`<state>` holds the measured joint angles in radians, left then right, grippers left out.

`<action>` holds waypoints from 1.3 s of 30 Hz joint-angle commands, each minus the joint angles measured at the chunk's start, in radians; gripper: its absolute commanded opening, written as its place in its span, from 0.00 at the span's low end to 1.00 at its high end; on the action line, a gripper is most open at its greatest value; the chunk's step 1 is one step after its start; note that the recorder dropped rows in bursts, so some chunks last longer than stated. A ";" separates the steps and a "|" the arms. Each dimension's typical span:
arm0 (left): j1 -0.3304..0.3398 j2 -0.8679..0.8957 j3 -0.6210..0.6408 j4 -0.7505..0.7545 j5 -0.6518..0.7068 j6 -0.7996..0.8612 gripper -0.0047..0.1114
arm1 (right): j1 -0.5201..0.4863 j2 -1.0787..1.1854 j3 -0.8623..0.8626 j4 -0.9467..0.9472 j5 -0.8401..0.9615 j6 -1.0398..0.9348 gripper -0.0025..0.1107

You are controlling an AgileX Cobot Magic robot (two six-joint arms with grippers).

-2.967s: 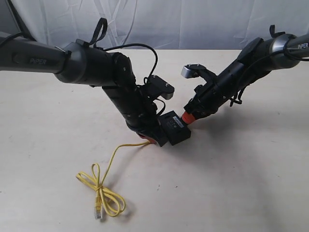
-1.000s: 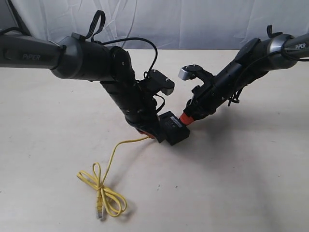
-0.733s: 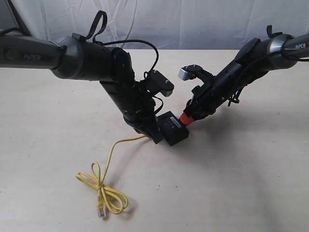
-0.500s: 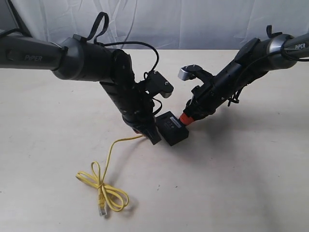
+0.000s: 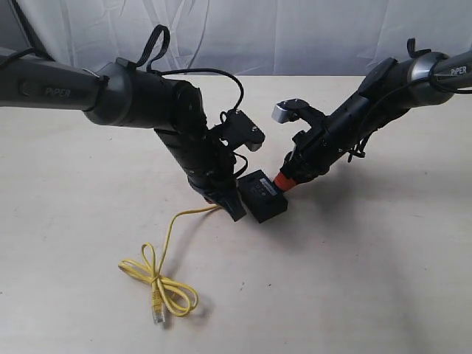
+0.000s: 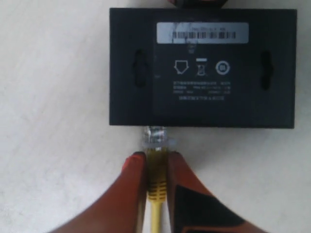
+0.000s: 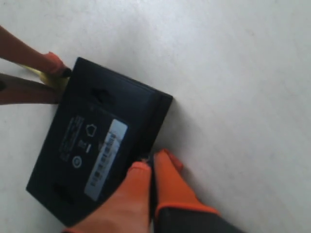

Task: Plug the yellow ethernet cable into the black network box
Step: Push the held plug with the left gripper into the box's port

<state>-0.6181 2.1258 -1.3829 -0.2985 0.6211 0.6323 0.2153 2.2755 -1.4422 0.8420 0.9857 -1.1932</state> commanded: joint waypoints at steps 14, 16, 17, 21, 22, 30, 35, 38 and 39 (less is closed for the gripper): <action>-0.002 -0.011 -0.004 -0.004 0.002 0.001 0.04 | 0.007 0.006 0.002 -0.022 -0.065 -0.011 0.01; -0.002 -0.022 -0.004 -0.004 0.001 0.001 0.04 | 0.007 0.006 0.002 -0.022 -0.074 -0.011 0.01; -0.002 -0.027 -0.004 -0.002 -0.001 0.003 0.04 | 0.007 0.006 0.002 -0.015 -0.075 -0.011 0.01; -0.002 -0.032 -0.004 0.000 -0.014 0.016 0.04 | 0.007 0.006 0.002 0.009 -0.070 -0.016 0.01; -0.002 -0.032 -0.004 0.000 -0.014 0.019 0.04 | 0.008 0.006 0.002 0.009 -0.070 -0.019 0.01; -0.002 -0.030 -0.004 -0.159 -0.012 0.200 0.04 | 0.029 0.006 0.002 0.040 -0.068 -0.067 0.01; -0.002 -0.003 -0.004 -0.160 -0.034 0.157 0.04 | 0.048 0.006 0.002 0.046 -0.075 -0.067 0.01; -0.002 -0.004 -0.004 -0.158 -0.068 0.100 0.04 | 0.048 0.006 0.002 0.046 -0.071 -0.067 0.01; -0.002 -0.004 -0.004 -0.158 -0.073 0.101 0.04 | 0.048 0.006 0.002 0.037 -0.064 -0.064 0.01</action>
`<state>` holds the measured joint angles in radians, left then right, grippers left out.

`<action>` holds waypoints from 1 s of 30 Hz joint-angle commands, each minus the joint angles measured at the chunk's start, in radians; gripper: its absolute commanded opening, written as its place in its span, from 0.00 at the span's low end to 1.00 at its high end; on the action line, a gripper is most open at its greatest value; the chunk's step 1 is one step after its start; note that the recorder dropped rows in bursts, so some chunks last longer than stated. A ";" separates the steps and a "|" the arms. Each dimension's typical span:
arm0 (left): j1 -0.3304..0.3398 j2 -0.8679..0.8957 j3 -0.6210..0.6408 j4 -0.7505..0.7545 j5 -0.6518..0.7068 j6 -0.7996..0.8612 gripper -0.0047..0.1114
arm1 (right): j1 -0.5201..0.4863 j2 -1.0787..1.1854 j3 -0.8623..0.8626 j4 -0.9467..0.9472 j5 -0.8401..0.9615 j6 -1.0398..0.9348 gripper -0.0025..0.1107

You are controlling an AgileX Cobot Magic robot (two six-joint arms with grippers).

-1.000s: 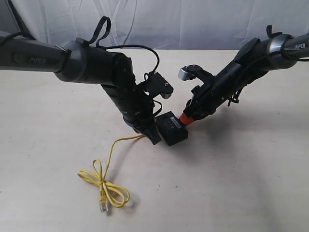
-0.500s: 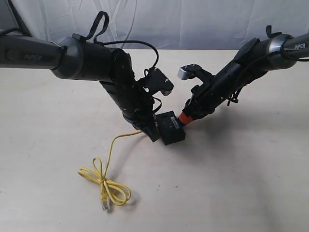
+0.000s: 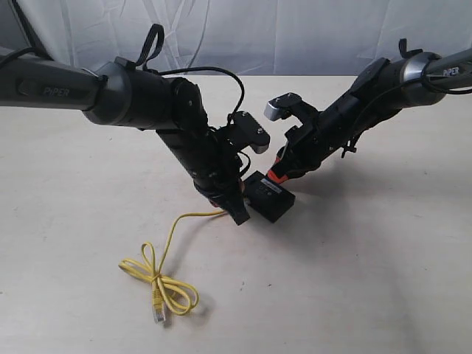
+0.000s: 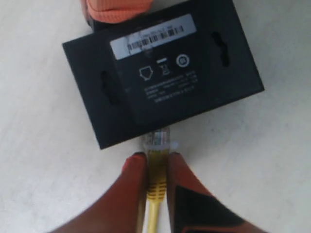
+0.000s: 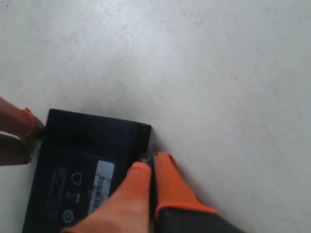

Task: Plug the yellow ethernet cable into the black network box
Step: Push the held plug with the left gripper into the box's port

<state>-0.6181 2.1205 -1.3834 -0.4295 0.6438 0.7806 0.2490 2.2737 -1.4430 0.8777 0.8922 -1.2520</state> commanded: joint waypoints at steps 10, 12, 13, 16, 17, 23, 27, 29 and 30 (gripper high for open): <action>-0.002 -0.005 -0.004 -0.022 -0.160 -0.094 0.04 | 0.014 0.008 0.002 -0.057 0.126 0.062 0.01; -0.002 -0.007 -0.004 -0.022 -0.169 -0.094 0.04 | 0.016 0.008 0.002 -0.046 0.126 0.064 0.01; -0.002 -0.007 -0.004 -0.026 -0.169 -0.094 0.04 | 0.021 0.008 0.002 -0.035 0.126 0.073 0.01; -0.002 -0.007 -0.004 -0.026 -0.177 -0.130 0.04 | 0.021 0.008 0.002 -0.018 0.128 0.108 0.01; -0.002 -0.007 -0.004 -0.026 -0.182 -0.140 0.04 | 0.021 0.008 0.002 -0.018 0.133 0.115 0.01; -0.002 -0.014 -0.004 -0.024 -0.197 -0.153 0.04 | 0.019 0.008 0.002 -0.025 0.160 0.138 0.01; -0.002 -0.016 -0.004 -0.017 -0.197 -0.153 0.04 | 0.019 0.008 0.002 -0.044 0.201 0.145 0.01; -0.002 -0.016 -0.004 0.002 -0.180 -0.151 0.04 | 0.019 0.008 0.002 -0.044 0.183 0.145 0.01; -0.002 -0.016 -0.004 0.008 -0.167 -0.149 0.04 | 0.020 0.008 0.002 -0.044 0.172 0.145 0.01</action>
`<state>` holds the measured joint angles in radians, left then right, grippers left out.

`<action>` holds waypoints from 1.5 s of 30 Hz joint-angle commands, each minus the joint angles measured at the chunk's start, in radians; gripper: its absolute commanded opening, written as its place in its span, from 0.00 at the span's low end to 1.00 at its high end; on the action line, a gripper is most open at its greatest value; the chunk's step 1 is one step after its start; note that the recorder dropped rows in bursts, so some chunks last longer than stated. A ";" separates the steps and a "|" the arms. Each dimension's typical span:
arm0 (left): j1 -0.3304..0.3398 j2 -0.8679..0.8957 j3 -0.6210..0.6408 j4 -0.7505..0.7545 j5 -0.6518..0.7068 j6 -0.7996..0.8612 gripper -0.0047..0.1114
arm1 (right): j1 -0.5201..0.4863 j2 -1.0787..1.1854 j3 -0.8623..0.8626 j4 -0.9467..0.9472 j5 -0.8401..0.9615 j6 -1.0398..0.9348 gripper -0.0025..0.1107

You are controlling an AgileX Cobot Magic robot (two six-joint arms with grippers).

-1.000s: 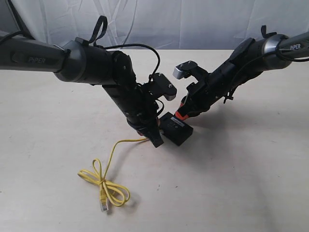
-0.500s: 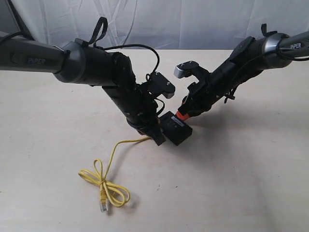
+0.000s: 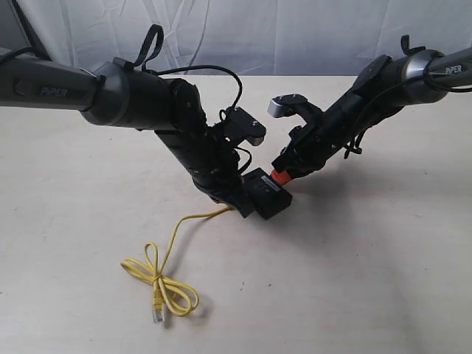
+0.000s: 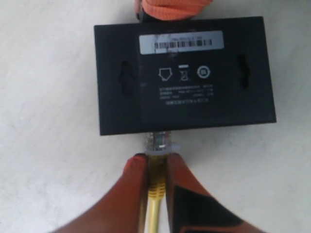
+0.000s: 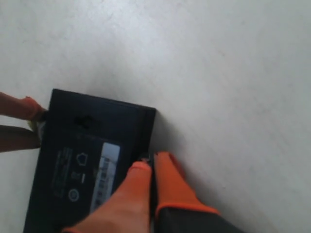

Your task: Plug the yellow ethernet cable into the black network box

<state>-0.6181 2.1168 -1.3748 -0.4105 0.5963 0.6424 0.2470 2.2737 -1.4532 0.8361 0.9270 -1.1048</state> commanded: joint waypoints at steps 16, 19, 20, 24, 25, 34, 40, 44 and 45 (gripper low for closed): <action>-0.002 -0.011 -0.012 0.098 0.064 -0.015 0.04 | 0.022 0.008 0.013 -0.022 0.061 -0.002 0.01; 0.006 -0.011 -0.012 0.101 0.064 -0.025 0.04 | 0.022 0.008 0.013 -0.022 0.061 -0.002 0.01; 0.008 -0.011 -0.012 0.103 0.069 -0.033 0.04 | 0.022 0.008 0.013 -0.022 0.061 -0.002 0.01; 0.030 -0.021 -0.012 0.128 0.094 -0.040 0.04 | 0.022 0.008 0.013 -0.022 0.044 -0.002 0.01; 0.037 -0.028 -0.012 0.130 0.096 -0.040 0.04 | 0.022 0.008 0.013 -0.022 0.044 -0.002 0.01; 0.052 -0.058 -0.012 0.158 0.186 -0.034 0.05 | 0.022 0.008 0.013 -0.026 0.033 -0.002 0.01; 0.043 -0.056 -0.004 0.048 0.270 0.115 0.39 | 0.022 0.008 0.013 -0.026 0.033 -0.002 0.01; 0.038 -0.056 0.011 0.037 0.163 0.119 0.50 | 0.022 0.008 0.013 -0.026 0.033 -0.002 0.01; 0.038 -0.056 0.015 0.040 0.153 0.128 0.50 | 0.022 0.008 0.013 -0.026 0.033 -0.002 0.01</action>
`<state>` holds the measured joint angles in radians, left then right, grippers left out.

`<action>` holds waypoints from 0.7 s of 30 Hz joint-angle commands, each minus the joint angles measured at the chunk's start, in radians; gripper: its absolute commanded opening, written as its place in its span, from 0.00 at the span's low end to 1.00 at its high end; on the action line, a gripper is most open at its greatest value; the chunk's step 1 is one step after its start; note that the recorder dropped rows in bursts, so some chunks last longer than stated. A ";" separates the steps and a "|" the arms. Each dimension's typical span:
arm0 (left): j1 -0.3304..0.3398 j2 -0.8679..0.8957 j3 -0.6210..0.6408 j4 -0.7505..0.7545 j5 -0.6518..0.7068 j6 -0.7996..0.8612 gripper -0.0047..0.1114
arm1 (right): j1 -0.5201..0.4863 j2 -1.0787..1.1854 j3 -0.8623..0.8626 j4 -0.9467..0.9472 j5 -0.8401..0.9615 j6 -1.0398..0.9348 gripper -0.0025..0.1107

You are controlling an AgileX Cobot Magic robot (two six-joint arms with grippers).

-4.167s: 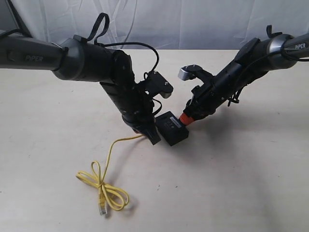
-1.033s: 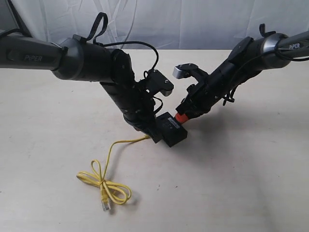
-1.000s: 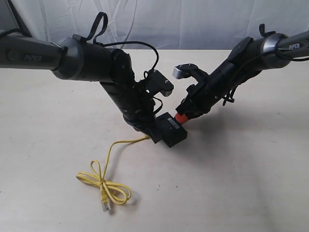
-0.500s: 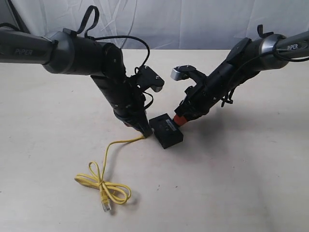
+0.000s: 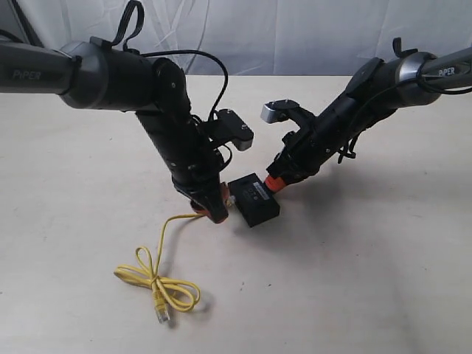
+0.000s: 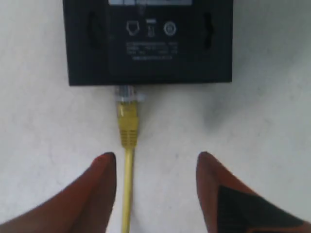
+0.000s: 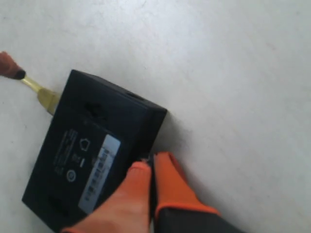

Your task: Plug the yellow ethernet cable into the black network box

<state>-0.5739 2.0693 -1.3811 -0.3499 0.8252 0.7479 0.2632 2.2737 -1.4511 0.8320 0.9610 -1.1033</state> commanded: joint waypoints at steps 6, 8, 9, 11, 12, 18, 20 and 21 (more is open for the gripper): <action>-0.006 0.004 0.043 -0.020 -0.117 0.044 0.46 | 0.006 0.008 0.011 -0.022 -0.001 -0.005 0.01; -0.006 0.004 0.043 -0.041 -0.135 0.051 0.46 | 0.006 0.008 0.011 -0.022 -0.001 -0.005 0.01; -0.006 0.004 0.043 -0.045 -0.135 0.062 0.46 | 0.006 0.008 0.011 -0.022 -0.001 -0.005 0.01; -0.006 0.004 0.043 -0.044 -0.130 0.066 0.46 | 0.006 0.008 0.011 -0.022 -0.001 -0.005 0.01; -0.006 0.004 0.043 -0.044 -0.130 0.066 0.46 | 0.006 0.008 0.011 -0.022 -0.001 -0.005 0.01; -0.006 0.022 0.043 -0.064 -0.130 0.074 0.46 | 0.006 0.008 0.011 -0.022 -0.001 -0.005 0.01; -0.006 0.031 0.043 -0.064 -0.137 0.074 0.46 | 0.006 0.008 0.011 -0.022 -0.001 -0.005 0.01; -0.006 0.036 0.043 -0.064 -0.144 0.074 0.46 | 0.006 0.008 0.011 -0.022 -0.001 -0.005 0.01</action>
<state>-0.5739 2.0926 -1.3411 -0.3974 0.6956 0.8192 0.2632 2.2737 -1.4511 0.8302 0.9610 -1.1033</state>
